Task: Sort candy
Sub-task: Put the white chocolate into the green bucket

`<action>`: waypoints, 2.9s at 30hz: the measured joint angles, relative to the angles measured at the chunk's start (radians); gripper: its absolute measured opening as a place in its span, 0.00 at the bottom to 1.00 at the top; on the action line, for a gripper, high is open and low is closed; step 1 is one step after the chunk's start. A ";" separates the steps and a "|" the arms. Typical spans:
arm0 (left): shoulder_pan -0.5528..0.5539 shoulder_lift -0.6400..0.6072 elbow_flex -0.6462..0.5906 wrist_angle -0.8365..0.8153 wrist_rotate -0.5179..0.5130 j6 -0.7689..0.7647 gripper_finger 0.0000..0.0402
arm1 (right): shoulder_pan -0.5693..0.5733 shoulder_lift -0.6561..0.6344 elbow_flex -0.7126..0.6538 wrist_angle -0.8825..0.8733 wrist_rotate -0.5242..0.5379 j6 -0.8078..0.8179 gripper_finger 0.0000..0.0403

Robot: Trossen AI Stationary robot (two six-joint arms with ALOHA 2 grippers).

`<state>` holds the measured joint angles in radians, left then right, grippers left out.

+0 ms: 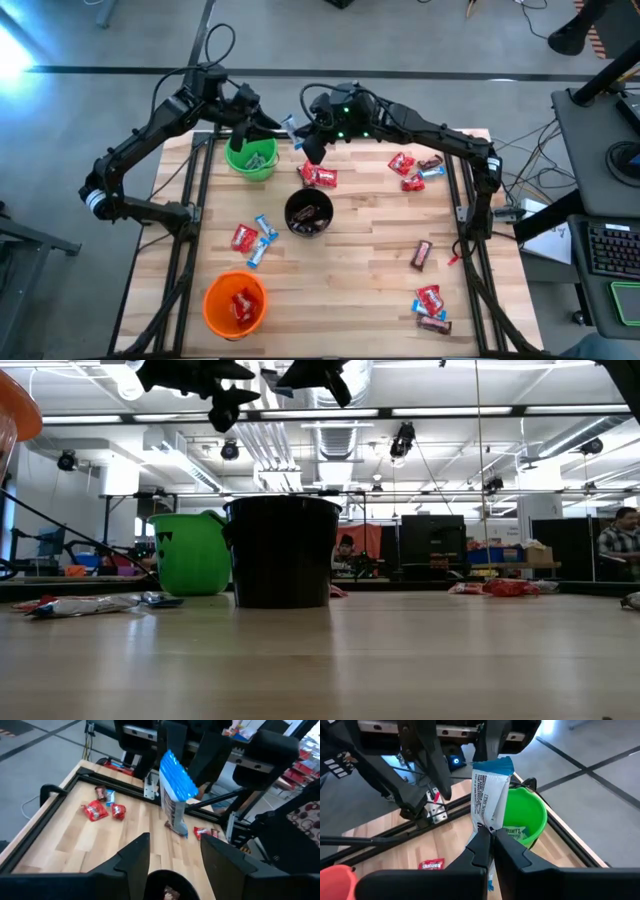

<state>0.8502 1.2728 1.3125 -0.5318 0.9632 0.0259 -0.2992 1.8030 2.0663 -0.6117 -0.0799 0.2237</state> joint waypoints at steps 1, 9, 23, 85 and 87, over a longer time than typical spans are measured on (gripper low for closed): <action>-0.002 0.000 0.000 0.002 0.005 -0.007 0.39 | 0.000 0.000 0.000 0.000 0.000 0.000 0.02; -0.033 0.025 0.000 0.086 0.012 -0.049 0.39 | 0.009 0.010 -0.004 0.014 -0.029 0.001 0.02; -0.041 0.046 0.000 0.128 0.015 -0.070 0.39 | 0.017 0.041 0.003 0.019 -0.034 0.001 0.02; 0.031 0.027 0.000 -0.370 -0.504 0.382 0.00 | -0.127 0.042 0.034 -0.364 0.196 -0.093 0.51; 0.048 0.027 0.000 -0.393 -0.534 0.394 0.00 | -0.131 0.044 0.034 -0.375 0.196 -0.099 0.51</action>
<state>0.8977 1.2997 1.3125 -0.9249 0.4295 0.4204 -0.4301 1.8467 2.0998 -0.9871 0.1160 0.1246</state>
